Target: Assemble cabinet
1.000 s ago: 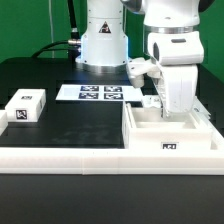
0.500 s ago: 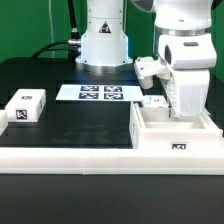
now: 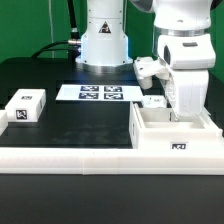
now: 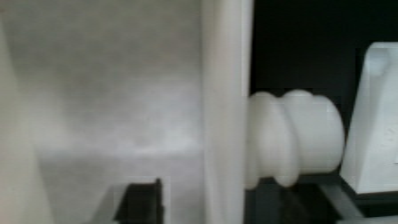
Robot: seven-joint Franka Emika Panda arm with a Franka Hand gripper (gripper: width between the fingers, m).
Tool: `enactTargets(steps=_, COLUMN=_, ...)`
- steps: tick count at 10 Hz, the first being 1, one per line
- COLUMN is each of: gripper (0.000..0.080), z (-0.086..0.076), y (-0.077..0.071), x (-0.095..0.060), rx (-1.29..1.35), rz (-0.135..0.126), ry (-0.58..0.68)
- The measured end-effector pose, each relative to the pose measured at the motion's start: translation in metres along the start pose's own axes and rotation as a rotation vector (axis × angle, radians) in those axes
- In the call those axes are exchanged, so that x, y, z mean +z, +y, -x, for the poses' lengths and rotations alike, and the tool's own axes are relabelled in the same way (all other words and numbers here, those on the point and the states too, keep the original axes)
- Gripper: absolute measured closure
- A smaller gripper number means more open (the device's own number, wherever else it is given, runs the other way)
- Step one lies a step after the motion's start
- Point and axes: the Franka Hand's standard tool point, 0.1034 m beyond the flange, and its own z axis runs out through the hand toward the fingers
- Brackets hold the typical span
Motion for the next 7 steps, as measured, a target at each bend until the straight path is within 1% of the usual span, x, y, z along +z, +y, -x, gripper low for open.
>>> enactTargets(steps=1, gripper=0.0444, z=0.0003, y=0.0, x=0.0, rx=0.001, rz=0.0, ry=0.0)
enactTargets(steps=2, gripper=0.0263, z=0.0007, y=0.0001, x=0.0, rx=0.001, rz=0.0, ry=0.0)
enactTargets(steps=3, gripper=0.0126, z=0.001, y=0.0001, x=0.0001, rx=0.002, rz=0.0, ry=0.0)
enactTargets(steps=4, gripper=0.0126, z=0.0013, y=0.0001, x=0.0001, rx=0.002, rz=0.0, ry=-0.001)
enactTargets(steps=5, gripper=0.0023, z=0.0015, y=0.0001, x=0.0001, rx=0.002, rz=0.0, ry=-0.001)
enactTargets(steps=7, gripper=0.0007, z=0.0017, y=-0.0008, x=0.0004, rx=0.002, rz=-0.002, ry=-0.001)
